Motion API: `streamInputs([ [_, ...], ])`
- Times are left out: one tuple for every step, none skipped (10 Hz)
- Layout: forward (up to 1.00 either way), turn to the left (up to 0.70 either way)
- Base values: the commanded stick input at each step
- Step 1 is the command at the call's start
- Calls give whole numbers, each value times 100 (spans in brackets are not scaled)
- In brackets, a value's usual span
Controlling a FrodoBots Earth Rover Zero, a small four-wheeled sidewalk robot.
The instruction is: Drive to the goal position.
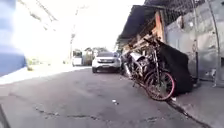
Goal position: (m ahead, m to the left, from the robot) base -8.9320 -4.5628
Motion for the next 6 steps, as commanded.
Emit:
streamInputs([
  [0, 100],
  [0, 100],
  [0, 100],
  [0, 100],
  [0, 100],
  [0, 100],
])
